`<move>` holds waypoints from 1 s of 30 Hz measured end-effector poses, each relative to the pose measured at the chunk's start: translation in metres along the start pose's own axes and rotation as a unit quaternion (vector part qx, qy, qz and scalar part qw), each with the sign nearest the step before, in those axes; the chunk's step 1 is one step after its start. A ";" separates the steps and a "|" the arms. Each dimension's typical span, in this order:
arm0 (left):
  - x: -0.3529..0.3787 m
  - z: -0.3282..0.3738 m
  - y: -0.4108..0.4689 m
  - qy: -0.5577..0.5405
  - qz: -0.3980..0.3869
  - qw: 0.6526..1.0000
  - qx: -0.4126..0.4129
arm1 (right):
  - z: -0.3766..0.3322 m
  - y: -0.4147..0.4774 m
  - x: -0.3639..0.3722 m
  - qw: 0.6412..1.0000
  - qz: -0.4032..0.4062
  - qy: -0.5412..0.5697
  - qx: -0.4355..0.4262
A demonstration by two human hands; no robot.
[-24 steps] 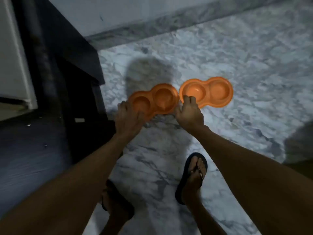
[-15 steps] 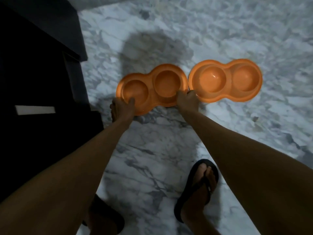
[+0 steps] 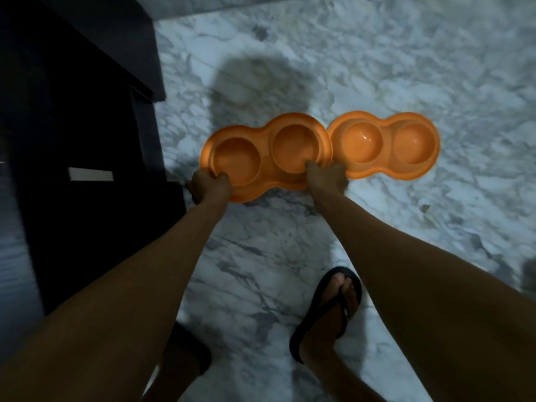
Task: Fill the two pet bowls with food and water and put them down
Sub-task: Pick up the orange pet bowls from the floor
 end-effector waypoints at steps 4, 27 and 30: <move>-0.040 0.041 -0.078 -0.003 -0.001 0.999 0.043 | -0.036 -0.072 -0.040 0.999 -0.036 0.005 -0.006; -0.356 0.218 -0.560 -0.126 0.042 0.966 0.220 | -0.264 -0.608 -0.231 0.980 -0.034 0.056 -0.187; -0.412 0.205 -0.578 -0.143 0.063 0.954 0.257 | -0.269 -0.659 -0.207 0.972 -0.037 0.068 -0.221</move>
Point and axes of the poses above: each hand's wrist, its own y-axis towards the middle knuckle, its own x-axis out of the palm, z = x × y, the point moved 7 cm from there along y, towards the middle knuckle, and after that the axes turned 14 degrees about -z, right-handed, at the moved point
